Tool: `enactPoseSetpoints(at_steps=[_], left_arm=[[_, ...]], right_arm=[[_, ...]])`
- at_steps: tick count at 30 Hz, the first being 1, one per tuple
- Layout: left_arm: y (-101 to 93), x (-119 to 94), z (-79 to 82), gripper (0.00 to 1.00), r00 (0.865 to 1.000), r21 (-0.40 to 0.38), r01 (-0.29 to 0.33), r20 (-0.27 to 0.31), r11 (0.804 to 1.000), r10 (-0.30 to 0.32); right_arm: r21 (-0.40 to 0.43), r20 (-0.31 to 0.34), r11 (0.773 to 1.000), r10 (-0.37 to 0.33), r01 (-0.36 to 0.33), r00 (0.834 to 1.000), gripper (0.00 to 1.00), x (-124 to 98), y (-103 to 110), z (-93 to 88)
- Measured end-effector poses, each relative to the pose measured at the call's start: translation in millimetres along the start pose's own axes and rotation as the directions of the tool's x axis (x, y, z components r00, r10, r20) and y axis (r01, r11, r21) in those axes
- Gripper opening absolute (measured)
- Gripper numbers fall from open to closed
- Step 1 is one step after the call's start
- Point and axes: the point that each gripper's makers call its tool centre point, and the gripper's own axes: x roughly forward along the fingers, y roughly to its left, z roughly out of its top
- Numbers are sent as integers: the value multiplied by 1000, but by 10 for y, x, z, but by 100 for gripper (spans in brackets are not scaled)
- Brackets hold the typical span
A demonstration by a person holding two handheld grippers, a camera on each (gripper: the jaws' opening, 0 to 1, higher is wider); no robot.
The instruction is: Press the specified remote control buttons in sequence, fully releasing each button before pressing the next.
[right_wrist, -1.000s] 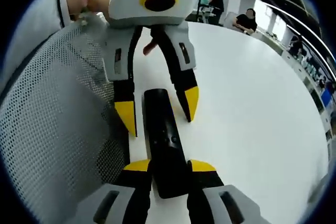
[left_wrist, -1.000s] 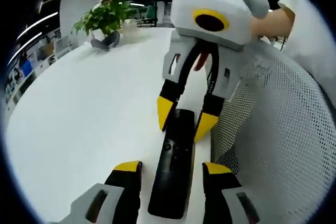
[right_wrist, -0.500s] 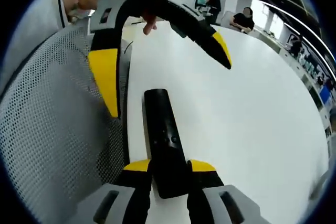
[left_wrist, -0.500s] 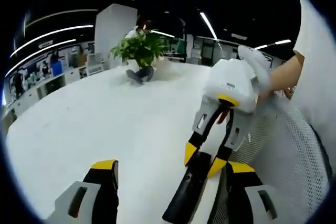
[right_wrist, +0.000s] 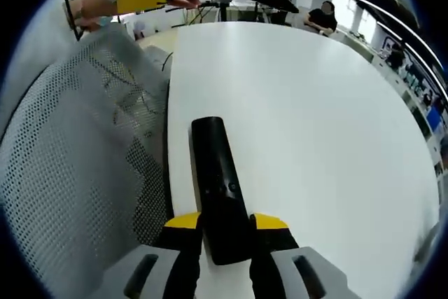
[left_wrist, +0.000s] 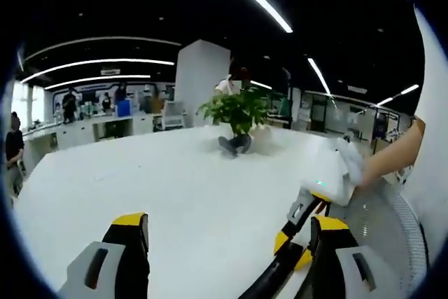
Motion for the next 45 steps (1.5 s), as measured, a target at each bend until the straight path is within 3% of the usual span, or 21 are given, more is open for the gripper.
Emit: enactPoseSetpoints(at_steps=[4, 10, 17, 29, 45], left_arm=[[40, -75, 68, 100, 999, -31, -25, 34, 999, 26], [102, -144, 28, 100, 998, -40, -53, 35, 998, 54], [176, -171, 24, 100, 996, -69, -76, 42, 995, 79], [285, -205, 23, 99, 995, -68, -88, 33, 994, 90], [225, -232, -35, 99, 997, -89, -75, 23, 993, 78]], right_arm=[[-2, 3, 1000, -9, 9, 1000, 27, 0, -18, 41], [-85, -65, 996, 3, -9, 998, 23, 82, 7, -22], [-97, -80, 995, 19, -27, 997, 23, 95, -80, -9], [-99, -101, 995, 9, -19, 995, 23, 100, -464, 3], [-104, -118, 995, 1, -13, 993, 23, 110, -875, 64]])
